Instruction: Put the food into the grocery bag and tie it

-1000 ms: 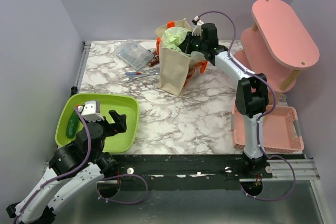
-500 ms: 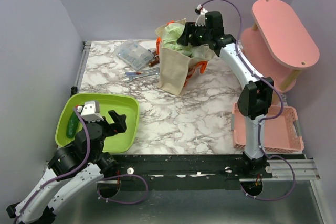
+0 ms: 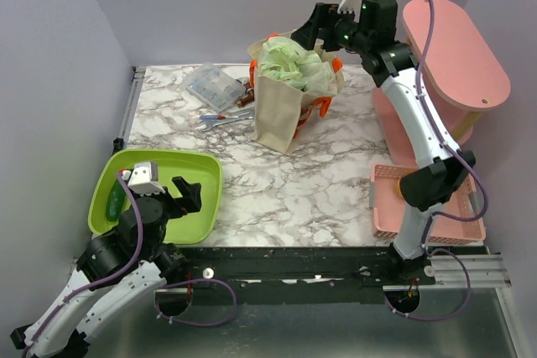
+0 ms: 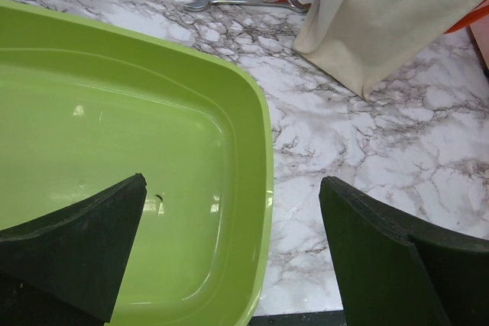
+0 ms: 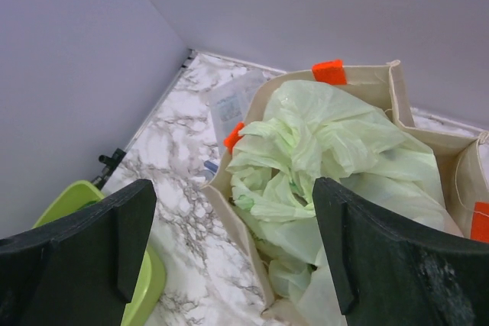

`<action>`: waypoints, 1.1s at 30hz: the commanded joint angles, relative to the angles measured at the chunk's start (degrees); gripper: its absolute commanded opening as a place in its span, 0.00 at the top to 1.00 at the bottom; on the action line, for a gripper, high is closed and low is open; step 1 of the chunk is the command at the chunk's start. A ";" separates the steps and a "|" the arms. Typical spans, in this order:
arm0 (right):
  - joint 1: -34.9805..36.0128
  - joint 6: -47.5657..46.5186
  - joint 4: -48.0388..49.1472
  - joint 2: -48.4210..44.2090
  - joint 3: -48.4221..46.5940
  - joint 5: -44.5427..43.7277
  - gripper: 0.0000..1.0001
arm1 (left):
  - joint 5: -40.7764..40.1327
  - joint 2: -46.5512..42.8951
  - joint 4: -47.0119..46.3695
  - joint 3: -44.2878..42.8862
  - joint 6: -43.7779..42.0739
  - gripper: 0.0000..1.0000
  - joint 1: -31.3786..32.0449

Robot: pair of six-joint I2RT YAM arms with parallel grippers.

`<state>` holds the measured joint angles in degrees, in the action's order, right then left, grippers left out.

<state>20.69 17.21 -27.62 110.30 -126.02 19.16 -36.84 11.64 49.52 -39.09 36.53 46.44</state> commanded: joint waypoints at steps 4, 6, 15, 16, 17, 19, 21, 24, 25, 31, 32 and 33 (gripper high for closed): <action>0.49 4.75 8.77 -13.15 12.49 5.07 0.09 | 0.03 -0.30 0.49 -0.73 0.03 0.02 -0.35; 0.56 5.97 12.91 -16.98 17.87 5.89 0.09 | 0.01 -0.55 0.49 -0.72 0.03 0.02 -0.34; 1.00 10.66 23.08 -30.77 35.83 4.31 0.09 | 0.20 -0.87 0.16 -0.57 -0.13 0.02 -0.35; 1.00 10.42 23.24 -31.72 37.21 4.25 0.09 | 0.24 -0.79 0.14 -0.55 -0.19 0.02 -0.43; 1.02 10.23 23.70 -33.17 39.00 3.78 0.09 | 0.24 -0.74 0.14 -0.56 -0.15 0.02 -0.39; 1.01 10.05 24.68 -35.64 42.89 2.92 0.09 | 0.23 -0.54 0.14 -0.59 -0.23 0.02 -0.43; 1.02 9.61 25.10 -38.10 46.40 2.12 0.09 | 0.22 -0.55 0.21 -0.55 -0.24 0.02 -0.45; 1.02 9.96 25.46 -41.95 52.11 0.34 0.08 | 0.11 -0.56 0.08 -0.50 -0.24 0.02 -0.41; 1.02 10.26 25.63 -43.23 54.03 -0.24 0.07 | 0.16 -0.54 0.05 -0.53 -0.24 0.02 -0.38; 0.98 13.42 24.75 -53.49 67.59 -4.68 0.04 | 0.36 0.42 -0.21 -0.42 -0.50 0.02 -0.45; 1.01 14.04 24.04 -54.99 69.20 -5.32 0.04 | 0.38 0.68 -0.21 -0.42 -0.58 0.02 -0.44; 1.02 14.25 23.49 -56.78 71.17 -5.53 0.04 | 0.42 1.01 -0.12 -0.46 -0.59 0.02 -0.44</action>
<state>21.41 28.77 -3.20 59.46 -60.45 18.13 -36.84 11.60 49.45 -39.09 36.49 46.44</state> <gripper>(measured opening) 0.955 0.980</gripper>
